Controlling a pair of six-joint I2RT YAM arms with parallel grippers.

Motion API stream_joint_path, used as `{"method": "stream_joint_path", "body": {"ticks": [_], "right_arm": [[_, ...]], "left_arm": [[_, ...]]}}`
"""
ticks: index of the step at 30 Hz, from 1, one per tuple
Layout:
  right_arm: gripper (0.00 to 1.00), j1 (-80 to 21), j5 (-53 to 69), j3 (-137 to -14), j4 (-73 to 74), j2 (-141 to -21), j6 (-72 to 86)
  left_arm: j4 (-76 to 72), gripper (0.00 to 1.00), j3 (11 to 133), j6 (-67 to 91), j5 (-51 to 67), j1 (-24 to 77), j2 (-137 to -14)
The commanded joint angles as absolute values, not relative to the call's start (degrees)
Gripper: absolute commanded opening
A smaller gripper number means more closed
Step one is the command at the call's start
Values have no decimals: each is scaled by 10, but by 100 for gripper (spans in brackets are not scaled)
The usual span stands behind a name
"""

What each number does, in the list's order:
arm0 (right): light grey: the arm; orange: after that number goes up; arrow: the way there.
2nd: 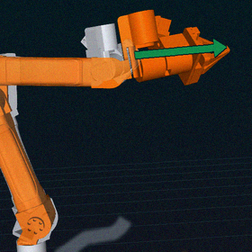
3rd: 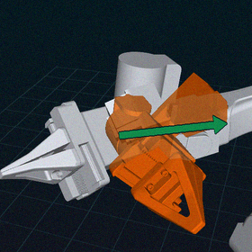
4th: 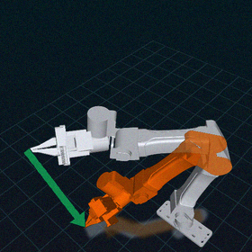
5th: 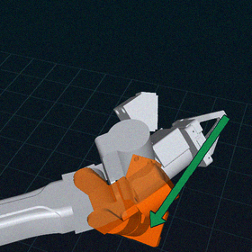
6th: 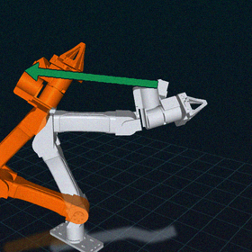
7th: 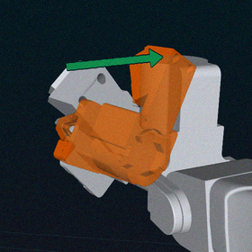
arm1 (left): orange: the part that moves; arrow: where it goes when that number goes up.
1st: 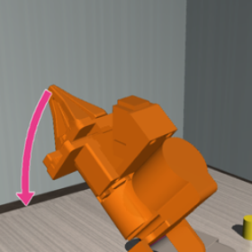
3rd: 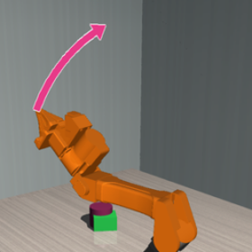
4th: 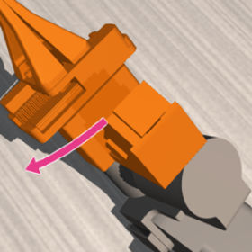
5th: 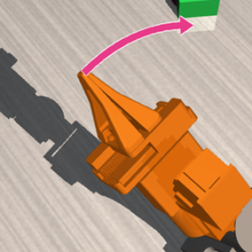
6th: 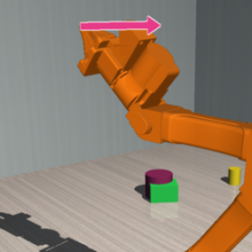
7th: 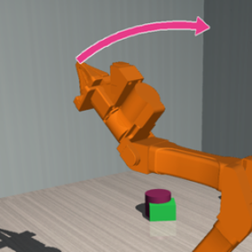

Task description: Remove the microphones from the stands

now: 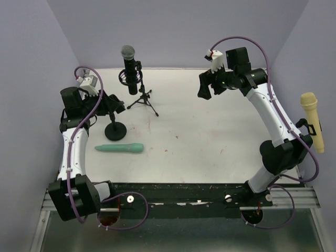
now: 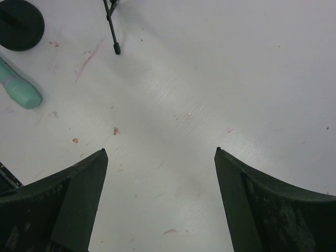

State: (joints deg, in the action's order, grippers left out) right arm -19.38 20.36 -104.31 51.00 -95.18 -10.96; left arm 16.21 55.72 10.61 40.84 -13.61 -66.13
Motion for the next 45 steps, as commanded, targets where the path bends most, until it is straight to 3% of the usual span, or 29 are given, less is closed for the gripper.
{"method": "stream_joint_path", "body": {"ticks": [1, 9, 17, 19, 27, 32, 41, 45], "right_arm": [[90, -191, 215, -1056, 499, -962, -111], [90, -192, 219, -1055, 497, -962, -112], [91, -191, 232, -1049, 505, -962, -116], [91, -191, 232, -1047, 508, -960, -115], [100, -191, 226, -1124, 525, -984, -105], [100, -234, 227, -1134, 543, -1013, -163], [100, -283, 174, -1109, 542, -1088, -229], [100, -282, 160, -1131, 518, -1078, -218]], "left_arm": [[69, 35, 598, 177, 422, -173, -696], [57, 39, 645, 174, 402, -198, -731], [105, 72, 648, 150, 359, -204, -721], [128, 99, 646, 125, 352, -205, -705], [299, 99, 704, 82, 244, -224, -628], [458, 99, 773, -14, 280, -222, -609], [367, 99, 722, 35, 326, -189, -581], [384, 99, 780, -69, 333, -146, -597]]}}
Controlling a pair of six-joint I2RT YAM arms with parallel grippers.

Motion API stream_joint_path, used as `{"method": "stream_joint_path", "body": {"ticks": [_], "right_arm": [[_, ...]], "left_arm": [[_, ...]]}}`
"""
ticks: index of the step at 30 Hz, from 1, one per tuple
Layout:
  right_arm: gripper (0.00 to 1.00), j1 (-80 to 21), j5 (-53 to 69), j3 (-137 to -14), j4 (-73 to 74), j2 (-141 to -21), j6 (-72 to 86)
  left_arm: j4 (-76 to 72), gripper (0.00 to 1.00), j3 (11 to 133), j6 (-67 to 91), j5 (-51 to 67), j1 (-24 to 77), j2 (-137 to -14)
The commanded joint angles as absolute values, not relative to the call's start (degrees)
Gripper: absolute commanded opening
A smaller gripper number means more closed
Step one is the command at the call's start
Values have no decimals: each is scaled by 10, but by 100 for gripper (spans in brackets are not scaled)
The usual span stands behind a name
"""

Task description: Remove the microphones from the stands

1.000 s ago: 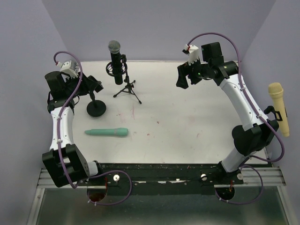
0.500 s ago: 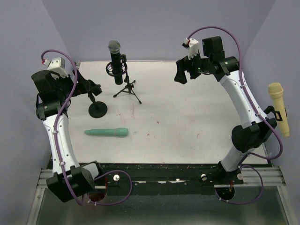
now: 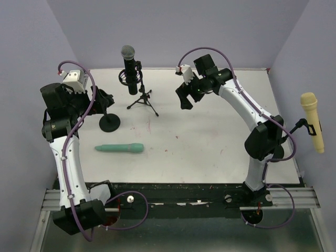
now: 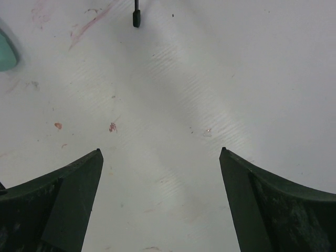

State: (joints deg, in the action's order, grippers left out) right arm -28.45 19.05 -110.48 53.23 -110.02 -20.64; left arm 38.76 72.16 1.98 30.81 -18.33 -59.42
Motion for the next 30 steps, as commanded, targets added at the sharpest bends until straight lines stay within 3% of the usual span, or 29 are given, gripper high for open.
{"method": "stream_joint_path", "body": {"ticks": [1, 7, 13, 17, 21, 25, 30], "right_arm": [[100, -283, 157, -1142, 520, -1079, -218], [100, -284, 133, -1126, 472, -1023, -228], [100, -303, 6, -1013, 253, -962, -293], [100, -302, -38, -1048, 231, -976, -232], [100, -297, 34, -986, 184, -925, -194], [100, -297, 82, -965, 180, -899, -128], [100, -298, 128, -923, 164, -863, -115]], "left_arm": [[383, 99, 794, -80, 327, -135, -602], [275, 99, 826, -131, 307, -56, -611], [369, 99, 961, -117, 310, -22, -690], [268, 97, 904, -52, 329, -19, -683], [222, 90, 890, -28, 320, -6, -697], [208, 89, 900, 34, 319, -3, -719], [150, 89, 853, -17, 329, 22, -725]]}}
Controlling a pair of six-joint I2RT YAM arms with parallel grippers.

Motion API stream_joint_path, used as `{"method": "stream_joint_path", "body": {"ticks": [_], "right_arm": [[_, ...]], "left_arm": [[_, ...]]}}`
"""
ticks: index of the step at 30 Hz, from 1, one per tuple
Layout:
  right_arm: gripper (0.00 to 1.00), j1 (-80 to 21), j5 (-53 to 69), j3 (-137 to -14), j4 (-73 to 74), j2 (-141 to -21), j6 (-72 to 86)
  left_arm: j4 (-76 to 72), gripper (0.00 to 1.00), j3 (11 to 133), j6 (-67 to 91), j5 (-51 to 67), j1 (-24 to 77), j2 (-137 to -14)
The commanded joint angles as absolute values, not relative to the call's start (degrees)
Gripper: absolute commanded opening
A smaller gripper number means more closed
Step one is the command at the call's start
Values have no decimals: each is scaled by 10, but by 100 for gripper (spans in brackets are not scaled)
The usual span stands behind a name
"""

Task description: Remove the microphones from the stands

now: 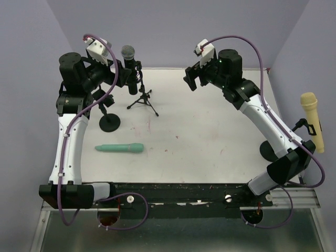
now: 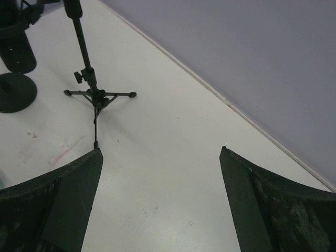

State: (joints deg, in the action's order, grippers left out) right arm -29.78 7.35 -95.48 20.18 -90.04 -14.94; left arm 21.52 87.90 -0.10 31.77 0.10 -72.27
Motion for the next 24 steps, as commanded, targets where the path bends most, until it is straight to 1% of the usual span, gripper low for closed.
{"method": "stream_joint_path", "body": {"ticks": [1, 3, 9, 13, 14, 18, 20, 22, 24], "right_arm": [[100, -297, 131, -912, 160, -859, -115], [100, -297, 130, -909, 163, -857, -111], [100, -297, 135, -881, 164, -837, -124], [100, -297, 138, -874, 165, -836, -123], [100, -297, 140, -875, 166, -836, -120], [100, -297, 141, -868, 166, -831, -120], [100, -296, 136, -857, 165, -824, -123], [100, -297, 133, -849, 167, -819, -129], [100, -297, 131, -851, 179, -822, -134]], "left_arm": [[150, 89, 857, -20, 315, 25, -735], [152, 88, 872, -7, 295, 28, -756], [120, 83, 892, -10, 286, 53, -807], [122, 78, 915, -11, 203, 70, -838], [122, 76, 919, -9, 199, 71, -843], [111, 66, 917, -14, 220, 73, -846], [109, 60, 917, -13, 228, 73, -844], [111, 51, 917, -16, 231, 72, -841], [108, 46, 914, -18, 242, 73, -837]]}}
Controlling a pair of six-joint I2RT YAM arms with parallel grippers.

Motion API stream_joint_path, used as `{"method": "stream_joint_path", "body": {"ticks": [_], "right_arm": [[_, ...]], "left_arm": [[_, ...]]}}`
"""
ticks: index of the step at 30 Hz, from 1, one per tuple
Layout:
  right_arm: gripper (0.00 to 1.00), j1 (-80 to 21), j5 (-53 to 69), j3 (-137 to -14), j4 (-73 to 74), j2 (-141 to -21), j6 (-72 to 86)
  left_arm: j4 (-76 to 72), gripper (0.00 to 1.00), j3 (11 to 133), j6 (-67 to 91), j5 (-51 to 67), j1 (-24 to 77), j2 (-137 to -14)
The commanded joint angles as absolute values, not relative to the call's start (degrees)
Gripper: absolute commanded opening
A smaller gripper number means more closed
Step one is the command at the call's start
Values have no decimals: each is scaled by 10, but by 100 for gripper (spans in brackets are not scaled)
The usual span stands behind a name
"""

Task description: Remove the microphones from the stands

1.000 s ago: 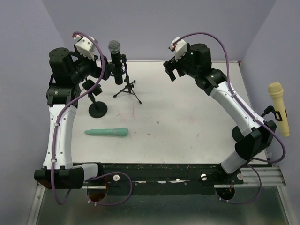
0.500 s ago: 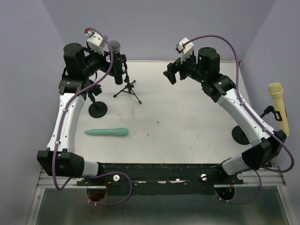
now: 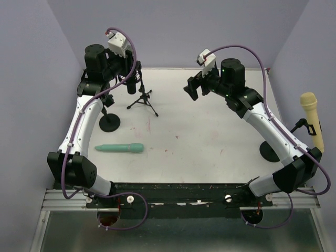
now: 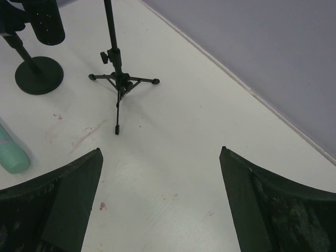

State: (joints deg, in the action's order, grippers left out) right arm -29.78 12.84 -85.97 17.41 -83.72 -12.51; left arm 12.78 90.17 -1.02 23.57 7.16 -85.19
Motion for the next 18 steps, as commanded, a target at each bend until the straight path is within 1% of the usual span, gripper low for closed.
{"method": "stream_joint_path", "body": {"ticks": [1, 5, 9, 12, 18], "right_arm": [[100, -297, 129, -858, 188, -825, -135], [100, -295, 116, -865, 200, -820, -149], [100, -296, 115, -858, 200, -816, -156], [100, -296, 120, -857, 200, -817, -156], [100, -294, 107, -869, 203, -820, -173]], "left_arm": [[107, 43, 913, -19, 251, 73, -834], [108, 40, 913, -25, 315, 73, -826], [91, 38, 918, -4, 442, 73, -825], [75, 38, 925, 41, 529, 79, -832], [69, 35, 935, 73, 600, 106, -842]]}}
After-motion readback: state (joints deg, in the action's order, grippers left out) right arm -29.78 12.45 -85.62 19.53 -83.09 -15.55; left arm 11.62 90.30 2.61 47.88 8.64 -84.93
